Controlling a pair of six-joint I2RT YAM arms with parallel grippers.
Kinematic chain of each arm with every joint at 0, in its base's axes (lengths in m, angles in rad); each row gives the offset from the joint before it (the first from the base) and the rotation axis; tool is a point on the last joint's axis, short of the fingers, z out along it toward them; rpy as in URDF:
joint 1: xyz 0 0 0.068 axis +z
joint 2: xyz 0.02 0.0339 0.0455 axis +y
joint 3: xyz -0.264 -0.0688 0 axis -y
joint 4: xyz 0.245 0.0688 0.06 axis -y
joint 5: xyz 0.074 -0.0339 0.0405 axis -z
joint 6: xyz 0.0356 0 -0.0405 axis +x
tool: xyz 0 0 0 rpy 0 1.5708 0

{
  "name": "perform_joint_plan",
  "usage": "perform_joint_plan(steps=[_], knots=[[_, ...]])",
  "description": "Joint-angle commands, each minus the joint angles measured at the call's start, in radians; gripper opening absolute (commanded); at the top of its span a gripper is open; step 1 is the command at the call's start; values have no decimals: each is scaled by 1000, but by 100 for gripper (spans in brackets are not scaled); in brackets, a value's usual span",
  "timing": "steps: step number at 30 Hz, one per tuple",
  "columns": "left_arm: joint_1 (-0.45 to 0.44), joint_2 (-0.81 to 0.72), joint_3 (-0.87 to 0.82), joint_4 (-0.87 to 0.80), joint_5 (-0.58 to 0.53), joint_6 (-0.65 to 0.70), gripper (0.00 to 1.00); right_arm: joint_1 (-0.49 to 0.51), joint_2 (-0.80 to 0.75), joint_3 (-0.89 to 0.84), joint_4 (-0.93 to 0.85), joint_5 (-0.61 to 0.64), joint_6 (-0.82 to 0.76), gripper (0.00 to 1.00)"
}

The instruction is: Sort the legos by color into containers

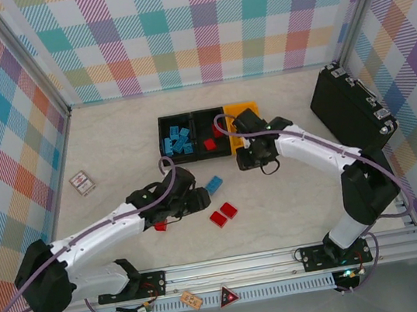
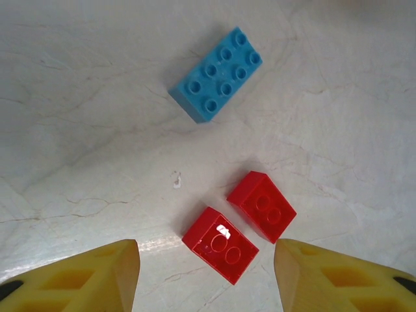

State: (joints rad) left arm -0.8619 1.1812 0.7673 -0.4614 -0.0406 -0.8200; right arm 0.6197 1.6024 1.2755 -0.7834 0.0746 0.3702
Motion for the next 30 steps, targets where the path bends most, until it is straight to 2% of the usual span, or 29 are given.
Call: perform_joint_plan(steps=[1, 15, 30], knots=[[-12, -58, -43, -26, -100, -76, 57, -6, 56, 101, -41, -31, -29, 30], [-12, -221, -136, -46, -145, -165, 58, -9, 404, 522, -73, -37, -14, 30], [-12, -246, -164, -61, -142, -195, 58, -55, 803, 1064, -222, -26, 26, 31]])
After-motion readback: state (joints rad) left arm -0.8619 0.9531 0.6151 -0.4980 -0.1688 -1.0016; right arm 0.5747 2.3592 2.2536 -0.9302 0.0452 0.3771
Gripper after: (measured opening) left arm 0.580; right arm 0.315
